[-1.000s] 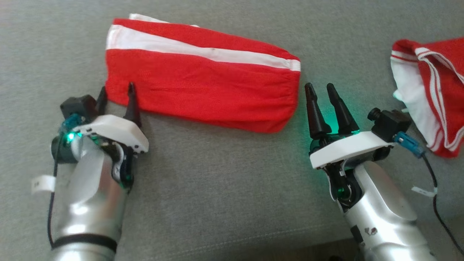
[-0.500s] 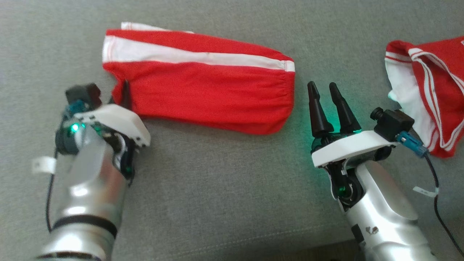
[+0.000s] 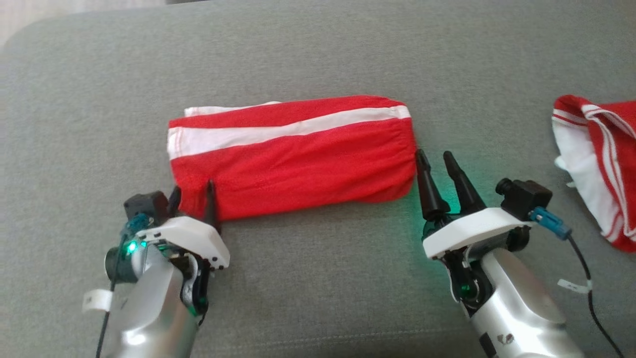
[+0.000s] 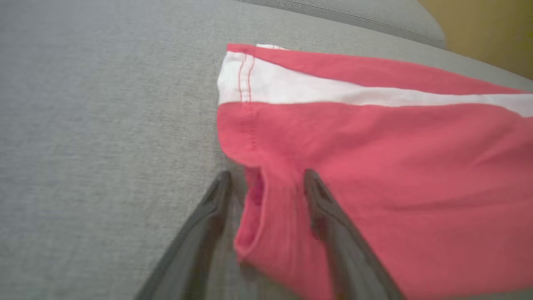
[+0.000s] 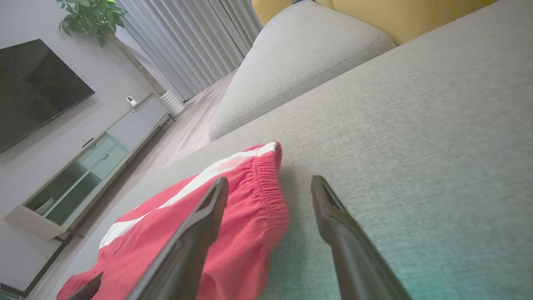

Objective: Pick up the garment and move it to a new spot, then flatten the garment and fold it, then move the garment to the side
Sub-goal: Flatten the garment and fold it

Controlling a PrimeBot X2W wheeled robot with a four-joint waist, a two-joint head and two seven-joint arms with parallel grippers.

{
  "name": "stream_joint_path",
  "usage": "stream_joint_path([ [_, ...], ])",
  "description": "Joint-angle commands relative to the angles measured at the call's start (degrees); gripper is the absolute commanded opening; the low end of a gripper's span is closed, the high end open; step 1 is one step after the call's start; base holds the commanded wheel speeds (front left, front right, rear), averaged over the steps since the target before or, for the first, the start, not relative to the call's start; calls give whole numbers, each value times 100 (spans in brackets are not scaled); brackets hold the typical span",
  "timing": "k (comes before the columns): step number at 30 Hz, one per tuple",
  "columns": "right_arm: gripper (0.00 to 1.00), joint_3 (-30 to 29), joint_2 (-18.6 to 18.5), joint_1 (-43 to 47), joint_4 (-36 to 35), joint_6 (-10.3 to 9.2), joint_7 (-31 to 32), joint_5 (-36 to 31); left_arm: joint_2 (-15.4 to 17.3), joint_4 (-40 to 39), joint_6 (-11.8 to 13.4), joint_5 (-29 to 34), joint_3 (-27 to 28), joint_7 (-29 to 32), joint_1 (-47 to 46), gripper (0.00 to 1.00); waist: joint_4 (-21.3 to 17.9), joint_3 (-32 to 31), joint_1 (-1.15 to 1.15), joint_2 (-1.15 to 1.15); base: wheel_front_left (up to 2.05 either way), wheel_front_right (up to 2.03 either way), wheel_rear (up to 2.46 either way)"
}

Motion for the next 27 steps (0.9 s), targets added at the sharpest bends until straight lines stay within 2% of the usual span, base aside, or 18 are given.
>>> stream_joint_path([
  [1, 100, 120, 70, -125, -123, 37, -61, 31, 130, -198, 69, 13, 130, 13, -62, 100, 39, 20, 0, 0, 0, 0, 0],
  [5, 100, 229, 70, -291, 266, 37, -33, 104, 130, -729, 196, 127, 77, 13, 100, 100, 175, 65, 0, 0, 0, 0, 0],
  [12, 100, 483, 70, -536, 1271, 37, 208, 396, 129, -1107, 97, 57, -103, 13, 403, 100, 455, 36, 0, 0, 0, 0, 0],
  [13, 95, 547, 70, -546, 1370, 37, 225, 430, 129, -1142, 99, 63, -115, 13, 437, 100, 474, 33, 0, 0, 0, 0, 0],
  [14, 58, 617, 70, -545, 1450, 37, 249, 475, 129, -1178, 104, 72, -126, 13, 473, 100, 486, 30, 0, 0, 0, 0, 0],
  [15, 5, 672, 70, -539, 1510, 37, 258, 545, 129, -1212, 108, 99, -141, 13, 502, 100, 494, 25, 0, 0, 0, 0, 0],
  [16, 0, 729, 70, -527, 1556, 37, 275, 624, 129, -1236, 108, 132, -159, 13, 525, 100, 497, 17, 0, 0, 0, 0, 0],
  [22, 0, 991, 70, -499, 1724, 37, 279, 962, 129, -1299, 114, 197, -120, 13, 644, 100, 445, -49, 0, 0, 0, 0, 0],
  [27, 0, 760, 53, -629, 1834, 37, 54, 1080, 129, -1328, 100, 223, -26, 13, 738, 100, 402, -169, 0, 0, 0, 0, 0],
])
